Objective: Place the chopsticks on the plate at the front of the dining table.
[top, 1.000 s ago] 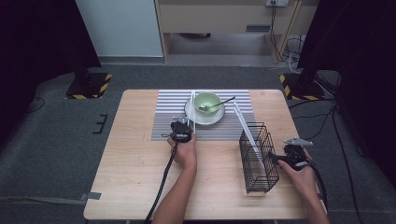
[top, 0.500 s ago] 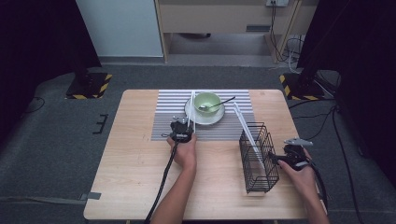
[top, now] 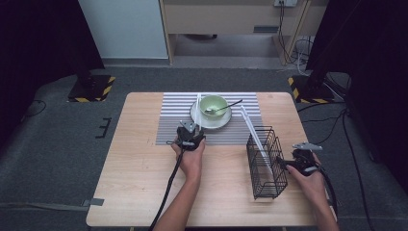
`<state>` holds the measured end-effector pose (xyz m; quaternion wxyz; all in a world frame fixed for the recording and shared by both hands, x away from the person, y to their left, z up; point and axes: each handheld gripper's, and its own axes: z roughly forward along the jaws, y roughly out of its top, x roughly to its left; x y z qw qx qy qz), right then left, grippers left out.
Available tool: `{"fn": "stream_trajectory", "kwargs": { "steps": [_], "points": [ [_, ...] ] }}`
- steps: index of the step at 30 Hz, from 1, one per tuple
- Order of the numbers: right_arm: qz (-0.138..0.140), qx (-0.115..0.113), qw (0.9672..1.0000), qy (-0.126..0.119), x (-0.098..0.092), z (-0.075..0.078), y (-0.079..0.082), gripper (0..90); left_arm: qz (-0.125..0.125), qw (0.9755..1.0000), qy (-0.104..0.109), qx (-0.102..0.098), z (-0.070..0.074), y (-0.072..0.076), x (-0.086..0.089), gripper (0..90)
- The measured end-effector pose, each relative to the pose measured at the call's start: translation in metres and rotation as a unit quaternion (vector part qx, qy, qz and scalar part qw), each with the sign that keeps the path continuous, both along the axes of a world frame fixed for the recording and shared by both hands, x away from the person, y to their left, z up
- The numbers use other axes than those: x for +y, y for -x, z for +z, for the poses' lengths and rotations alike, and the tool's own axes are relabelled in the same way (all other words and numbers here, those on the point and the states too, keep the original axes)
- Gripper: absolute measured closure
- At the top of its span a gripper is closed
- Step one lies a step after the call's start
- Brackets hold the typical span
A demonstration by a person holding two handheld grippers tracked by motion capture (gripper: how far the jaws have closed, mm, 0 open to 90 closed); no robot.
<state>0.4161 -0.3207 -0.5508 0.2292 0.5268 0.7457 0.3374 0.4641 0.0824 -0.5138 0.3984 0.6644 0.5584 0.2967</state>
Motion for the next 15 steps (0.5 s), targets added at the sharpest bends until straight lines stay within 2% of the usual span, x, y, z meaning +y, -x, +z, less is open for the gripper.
{"fn": "stream_trajectory", "kwargs": {
  "steps": [7, 11, 15],
  "points": [
    [0.000, 0.000, 1.0000, 0.000, 0.000, 0.000, 0.000, 13.1, 0.002, 1.0000, 0.003, 0.005, -0.009, -0.004, 0.001, 39.2],
    [0.000, 0.000, 1.0000, 0.000, 0.000, 0.000, 0.000, 13.1, 0.004, 0.9999, 0.011, 0.011, -0.013, -0.007, 0.001, 38.1],
    [0.000, 0.000, 1.0000, 0.000, 0.000, 0.000, 0.000, 13.1, 0.001, 0.9998, 0.009, 0.016, -0.016, -0.009, -0.002, 38.1]
  ]
}}
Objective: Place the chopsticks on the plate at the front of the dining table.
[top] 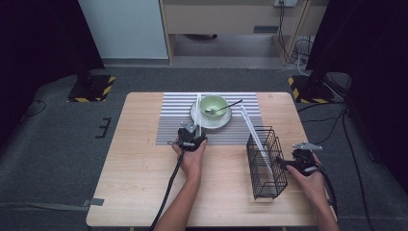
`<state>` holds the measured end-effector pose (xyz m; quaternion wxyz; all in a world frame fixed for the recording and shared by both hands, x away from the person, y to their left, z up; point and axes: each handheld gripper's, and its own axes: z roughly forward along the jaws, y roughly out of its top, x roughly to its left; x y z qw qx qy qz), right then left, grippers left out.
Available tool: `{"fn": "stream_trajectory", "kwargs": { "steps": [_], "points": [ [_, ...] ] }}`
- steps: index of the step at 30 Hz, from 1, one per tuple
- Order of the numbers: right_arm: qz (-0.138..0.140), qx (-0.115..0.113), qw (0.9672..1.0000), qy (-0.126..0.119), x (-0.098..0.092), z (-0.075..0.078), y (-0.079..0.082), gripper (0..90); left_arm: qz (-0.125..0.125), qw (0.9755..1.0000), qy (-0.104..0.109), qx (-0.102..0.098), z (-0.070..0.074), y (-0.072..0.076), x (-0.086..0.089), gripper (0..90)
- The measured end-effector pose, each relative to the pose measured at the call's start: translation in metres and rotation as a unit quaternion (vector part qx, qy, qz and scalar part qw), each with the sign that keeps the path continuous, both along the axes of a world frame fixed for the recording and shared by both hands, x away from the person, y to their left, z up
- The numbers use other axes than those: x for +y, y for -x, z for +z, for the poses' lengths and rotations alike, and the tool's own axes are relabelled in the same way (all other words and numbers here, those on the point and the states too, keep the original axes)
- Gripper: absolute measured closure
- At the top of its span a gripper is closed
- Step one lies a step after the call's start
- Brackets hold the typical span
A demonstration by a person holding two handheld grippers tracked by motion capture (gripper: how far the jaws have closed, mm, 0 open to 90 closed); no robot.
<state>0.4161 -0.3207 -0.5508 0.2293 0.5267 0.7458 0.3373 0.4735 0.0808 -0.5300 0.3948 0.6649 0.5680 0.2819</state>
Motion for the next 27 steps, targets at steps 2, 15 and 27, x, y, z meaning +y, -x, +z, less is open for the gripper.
{"fn": "stream_trajectory", "kwargs": {
  "steps": [2, 15, 27],
  "points": [
    [0.000, 0.000, 1.0000, 0.000, 0.0000, 0.0000, 0.0000, 13.1, 0.000, 1.0000, -0.004, 0.004, -0.0008, -0.0011, -0.0007, 38.4],
    [0.000, 0.000, 1.0000, 0.000, 0.0001, 0.0000, 0.0001, 13.0, 0.000, 0.9999, -0.008, 0.009, -0.0059, -0.0065, -0.0027, 46.2],
    [0.000, 0.000, 1.0000, 0.000, 0.0000, 0.0000, 0.0001, 12.9, -0.003, 0.9999, -0.003, 0.011, -0.0062, -0.0086, -0.0028, 56.5]
  ]
}}
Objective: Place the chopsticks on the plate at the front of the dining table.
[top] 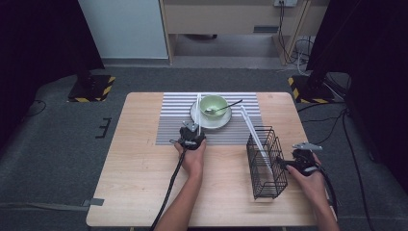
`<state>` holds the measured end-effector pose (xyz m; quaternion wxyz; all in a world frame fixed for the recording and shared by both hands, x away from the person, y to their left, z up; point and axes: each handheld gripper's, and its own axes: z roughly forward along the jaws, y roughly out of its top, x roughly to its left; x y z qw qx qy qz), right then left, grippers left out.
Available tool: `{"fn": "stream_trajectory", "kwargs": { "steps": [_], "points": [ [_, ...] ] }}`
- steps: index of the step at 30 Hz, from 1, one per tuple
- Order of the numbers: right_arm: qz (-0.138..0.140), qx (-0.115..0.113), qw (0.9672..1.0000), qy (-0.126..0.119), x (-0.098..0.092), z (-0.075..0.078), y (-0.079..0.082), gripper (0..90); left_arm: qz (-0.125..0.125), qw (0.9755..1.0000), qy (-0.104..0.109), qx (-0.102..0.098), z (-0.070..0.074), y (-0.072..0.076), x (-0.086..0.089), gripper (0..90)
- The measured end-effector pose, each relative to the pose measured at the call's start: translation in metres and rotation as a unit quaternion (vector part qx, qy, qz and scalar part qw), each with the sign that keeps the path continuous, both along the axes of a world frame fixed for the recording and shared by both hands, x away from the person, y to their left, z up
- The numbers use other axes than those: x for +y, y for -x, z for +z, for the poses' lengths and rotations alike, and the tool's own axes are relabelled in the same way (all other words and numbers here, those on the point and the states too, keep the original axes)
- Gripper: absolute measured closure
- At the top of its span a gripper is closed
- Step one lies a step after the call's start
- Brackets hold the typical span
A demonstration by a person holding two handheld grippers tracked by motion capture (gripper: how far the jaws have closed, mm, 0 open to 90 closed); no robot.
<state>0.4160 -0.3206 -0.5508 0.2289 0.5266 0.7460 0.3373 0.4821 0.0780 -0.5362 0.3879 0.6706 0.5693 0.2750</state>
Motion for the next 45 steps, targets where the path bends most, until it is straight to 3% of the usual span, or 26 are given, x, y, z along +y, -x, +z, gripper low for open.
{"fn": "stream_trajectory", "kwargs": {
  "steps": [9, 45],
  "points": [
    [0.000, 0.000, 1.0000, 0.000, -0.0001, 0.0000, 0.0000, 12.9, -0.007, 1.0000, -0.002, -0.001, 0.0006, -0.0005, -0.0019, 62.7],
    [0.000, 0.000, 1.0000, 0.000, 0.0001, 0.0000, 0.0002, 12.9, -0.014, 0.9999, -0.004, -0.008, 0.0013, -0.0014, -0.0036, 71.9]
  ]
}}
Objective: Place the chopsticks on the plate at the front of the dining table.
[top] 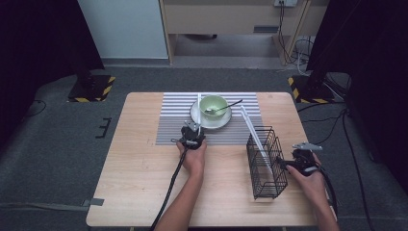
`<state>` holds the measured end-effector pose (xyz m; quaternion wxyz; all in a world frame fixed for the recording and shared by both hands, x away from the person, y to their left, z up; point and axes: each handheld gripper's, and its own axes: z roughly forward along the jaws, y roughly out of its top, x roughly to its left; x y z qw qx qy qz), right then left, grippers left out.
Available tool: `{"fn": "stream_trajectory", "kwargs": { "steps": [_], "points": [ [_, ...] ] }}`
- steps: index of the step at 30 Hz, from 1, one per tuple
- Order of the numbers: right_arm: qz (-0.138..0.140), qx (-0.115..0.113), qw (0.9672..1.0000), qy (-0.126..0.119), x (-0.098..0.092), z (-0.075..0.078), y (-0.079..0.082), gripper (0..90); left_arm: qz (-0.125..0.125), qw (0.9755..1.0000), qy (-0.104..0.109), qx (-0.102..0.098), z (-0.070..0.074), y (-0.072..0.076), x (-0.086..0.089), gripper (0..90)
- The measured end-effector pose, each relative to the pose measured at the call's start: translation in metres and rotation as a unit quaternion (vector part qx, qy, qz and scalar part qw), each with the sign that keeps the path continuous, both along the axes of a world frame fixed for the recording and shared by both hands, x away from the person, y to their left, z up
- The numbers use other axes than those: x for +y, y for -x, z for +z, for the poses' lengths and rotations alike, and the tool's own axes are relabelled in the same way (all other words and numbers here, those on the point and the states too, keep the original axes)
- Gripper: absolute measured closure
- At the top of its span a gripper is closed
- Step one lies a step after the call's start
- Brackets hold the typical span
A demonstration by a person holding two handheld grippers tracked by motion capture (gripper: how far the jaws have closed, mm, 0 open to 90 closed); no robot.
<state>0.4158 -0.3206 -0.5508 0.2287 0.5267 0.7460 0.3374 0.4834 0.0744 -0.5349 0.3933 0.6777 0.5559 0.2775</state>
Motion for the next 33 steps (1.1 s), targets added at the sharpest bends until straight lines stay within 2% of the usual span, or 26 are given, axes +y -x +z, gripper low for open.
{"fn": "stream_trajectory", "kwargs": {
  "steps": [17, 19, 22, 25, 27, 33],
  "points": [
    [0.000, 0.000, 1.0000, 0.000, 0.000, 0.000, 0.000, 12.9, 0.000, 1.0000, 0.004, 0.000, -0.001, 0.000, -0.001, 71.2],
    [0.000, 0.001, 1.0000, -0.001, 0.000, 0.000, 0.000, 12.9, 0.002, 1.0000, 0.006, 0.001, -0.001, 0.000, -0.001, 67.2],
    [0.000, 0.001, 1.0000, -0.001, 0.000, 0.000, 0.000, 12.8, 0.003, 1.0000, -0.006, -0.003, 0.000, 0.000, -0.001, 61.2],
    [0.000, 0.001, 1.0000, -0.001, 0.000, 0.000, 0.000, 12.8, 0.003, 1.0000, -0.008, -0.002, 0.001, 0.001, -0.001, 53.4],
    [0.000, 0.001, 1.0000, -0.001, 0.000, 0.000, 0.000, 12.8, 0.002, 1.0000, -0.006, -0.002, 0.003, 0.002, -0.001, 49.4],
    [0.000, 0.001, 1.0000, -0.001, 0.000, 0.000, 0.000, 12.8, -0.005, 0.9998, -0.019, -0.005, 0.011, 0.007, -0.001, 36.9]
  ]
}}
